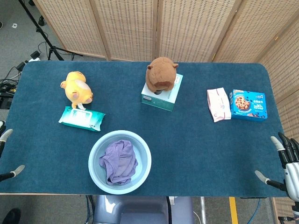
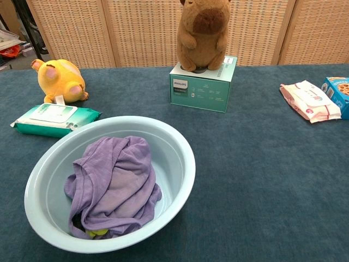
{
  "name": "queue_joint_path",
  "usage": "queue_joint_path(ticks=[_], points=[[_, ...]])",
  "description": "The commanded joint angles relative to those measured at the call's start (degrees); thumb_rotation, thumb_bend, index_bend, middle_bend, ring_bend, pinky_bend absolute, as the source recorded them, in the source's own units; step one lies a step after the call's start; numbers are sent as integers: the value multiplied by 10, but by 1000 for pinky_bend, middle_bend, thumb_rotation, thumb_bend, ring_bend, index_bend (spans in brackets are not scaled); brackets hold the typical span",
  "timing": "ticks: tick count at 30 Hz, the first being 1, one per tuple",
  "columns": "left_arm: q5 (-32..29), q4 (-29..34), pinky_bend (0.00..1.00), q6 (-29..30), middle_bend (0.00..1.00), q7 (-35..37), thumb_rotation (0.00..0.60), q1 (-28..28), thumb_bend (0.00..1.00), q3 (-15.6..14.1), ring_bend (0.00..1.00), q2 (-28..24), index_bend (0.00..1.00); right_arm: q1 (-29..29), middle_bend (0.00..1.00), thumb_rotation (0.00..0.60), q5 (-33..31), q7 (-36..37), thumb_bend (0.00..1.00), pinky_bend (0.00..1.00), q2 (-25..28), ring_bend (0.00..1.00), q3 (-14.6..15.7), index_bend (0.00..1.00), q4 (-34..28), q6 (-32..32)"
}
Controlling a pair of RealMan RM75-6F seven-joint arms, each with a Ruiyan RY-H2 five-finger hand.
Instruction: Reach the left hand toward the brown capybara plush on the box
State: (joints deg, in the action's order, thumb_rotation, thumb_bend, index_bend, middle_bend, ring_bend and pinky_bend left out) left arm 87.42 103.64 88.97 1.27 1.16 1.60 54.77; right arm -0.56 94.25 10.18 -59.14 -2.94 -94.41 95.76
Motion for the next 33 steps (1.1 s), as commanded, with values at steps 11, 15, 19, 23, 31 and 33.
queue_joint_path(ticks=[11,15,19,23,31,33], points=[[3,-3,0,-2,11,4,600,1,0,-1,0,1,0,0,0,600,-1,2,0,0,1,0,0,0,-1,0],[7,-24,261,13,586,15,600,15,1,24,507,28,0,0,0,600,-5,8,0,0,3,0,-2,0,-2,-1],[1,-27,958,-14,877,46,600,49,50,48,932,48,0,3,0,600,-14,12,0,0,4,0,-5,0,-2,-8],[-21,-15,1000,-92,952,59,600,117,193,85,1000,57,0,7,0,600,-21,11,0,0,4,0,-8,0,-3,-17],[-151,58,1000,-318,971,38,600,269,387,149,1000,41,0,14,0,600,-37,11,0,0,4,0,-11,0,-3,-35],[-202,33,1000,-398,971,33,600,341,387,176,1000,62,0,17,0,600,-46,14,0,0,4,0,-12,0,-1,-47]])
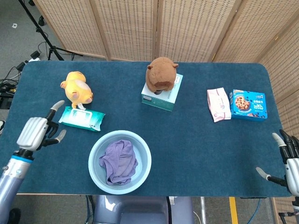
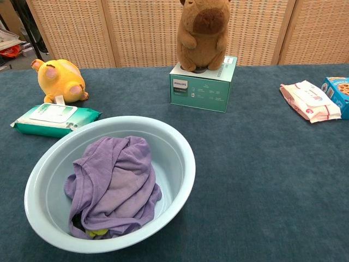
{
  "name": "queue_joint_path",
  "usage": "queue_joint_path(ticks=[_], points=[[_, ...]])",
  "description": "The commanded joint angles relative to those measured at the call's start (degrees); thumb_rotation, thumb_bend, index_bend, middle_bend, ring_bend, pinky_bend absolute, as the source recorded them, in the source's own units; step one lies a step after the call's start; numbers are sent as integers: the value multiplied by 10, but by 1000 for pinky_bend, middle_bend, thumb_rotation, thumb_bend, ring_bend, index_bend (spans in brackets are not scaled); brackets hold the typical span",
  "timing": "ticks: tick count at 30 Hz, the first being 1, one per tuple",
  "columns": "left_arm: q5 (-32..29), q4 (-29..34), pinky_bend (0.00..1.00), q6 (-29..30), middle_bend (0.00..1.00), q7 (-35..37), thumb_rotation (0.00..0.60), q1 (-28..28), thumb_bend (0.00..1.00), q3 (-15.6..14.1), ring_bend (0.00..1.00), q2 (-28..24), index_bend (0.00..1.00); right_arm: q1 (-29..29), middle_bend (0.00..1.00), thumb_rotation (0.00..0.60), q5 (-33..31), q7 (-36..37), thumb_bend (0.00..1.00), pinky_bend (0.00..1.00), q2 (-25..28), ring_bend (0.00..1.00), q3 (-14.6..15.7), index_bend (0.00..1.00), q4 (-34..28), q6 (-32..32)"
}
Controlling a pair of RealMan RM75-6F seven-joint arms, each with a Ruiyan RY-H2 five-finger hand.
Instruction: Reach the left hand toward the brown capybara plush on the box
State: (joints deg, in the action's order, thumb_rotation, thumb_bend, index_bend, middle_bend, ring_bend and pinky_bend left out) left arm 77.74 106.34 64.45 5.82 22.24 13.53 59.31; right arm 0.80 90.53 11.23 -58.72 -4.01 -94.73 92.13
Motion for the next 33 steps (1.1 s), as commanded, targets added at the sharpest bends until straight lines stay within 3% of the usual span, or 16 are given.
queue_joint_path(ticks=[1,4,10,22,33], points=[[-132,-14,1000,-166,971,-29,600,153,386,63,1000,36,0,5,0,600,-12,5,0,0,1,0,-2,0,2,-14],[-182,-46,1000,-185,971,-54,600,202,386,73,1000,84,0,8,0,600,-20,10,0,0,2,0,-5,0,3,-22],[-211,-98,1000,-197,971,-67,600,261,381,85,1000,146,0,14,0,600,-38,17,0,0,3,0,-10,0,8,-39],[-285,-183,1000,-218,971,-96,600,351,378,94,1000,225,0,23,0,600,-83,29,0,0,2,0,-24,0,21,-70],[-322,-239,1000,-208,971,-123,600,396,378,92,1000,268,0,21,0,600,-112,45,0,0,3,0,-34,0,33,-81]])
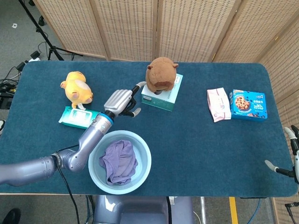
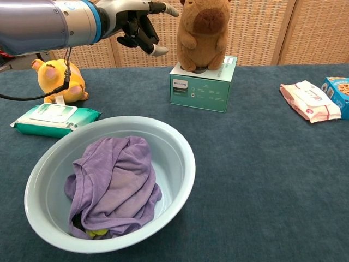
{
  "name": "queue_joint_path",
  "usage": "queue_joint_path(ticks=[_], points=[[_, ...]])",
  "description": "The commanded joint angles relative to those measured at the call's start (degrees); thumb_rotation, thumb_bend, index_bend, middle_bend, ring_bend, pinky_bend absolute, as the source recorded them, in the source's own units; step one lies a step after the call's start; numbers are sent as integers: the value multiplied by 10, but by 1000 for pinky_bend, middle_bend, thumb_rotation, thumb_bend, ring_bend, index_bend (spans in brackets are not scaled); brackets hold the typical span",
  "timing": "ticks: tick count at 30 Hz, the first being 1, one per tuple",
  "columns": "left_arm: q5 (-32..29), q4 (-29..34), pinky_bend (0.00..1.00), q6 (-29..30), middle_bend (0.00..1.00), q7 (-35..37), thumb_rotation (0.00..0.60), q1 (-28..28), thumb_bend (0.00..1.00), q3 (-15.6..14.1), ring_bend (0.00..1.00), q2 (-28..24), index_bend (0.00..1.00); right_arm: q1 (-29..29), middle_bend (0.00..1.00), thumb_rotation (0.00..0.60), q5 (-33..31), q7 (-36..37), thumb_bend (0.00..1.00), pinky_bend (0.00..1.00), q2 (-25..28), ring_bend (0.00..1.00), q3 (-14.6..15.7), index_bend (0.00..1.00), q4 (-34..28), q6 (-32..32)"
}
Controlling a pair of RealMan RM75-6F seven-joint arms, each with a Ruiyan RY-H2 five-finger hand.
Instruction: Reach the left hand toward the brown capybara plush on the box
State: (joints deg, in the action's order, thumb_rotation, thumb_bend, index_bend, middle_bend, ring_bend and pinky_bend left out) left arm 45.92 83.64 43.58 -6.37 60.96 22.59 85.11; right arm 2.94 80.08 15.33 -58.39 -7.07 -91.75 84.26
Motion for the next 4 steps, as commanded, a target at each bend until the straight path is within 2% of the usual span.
queue_joint_path(ticks=[1,4], points=[[-5,-18,1000,0,971,-1,600,12,378,1,1000,14,0,0,0,600,-10,5,0,0,0,0,-4,0,3,-4],[-8,-26,1000,-3,971,-2,600,18,378,0,1000,18,0,1,0,600,-13,3,0,0,-1,0,-6,0,4,-7]])
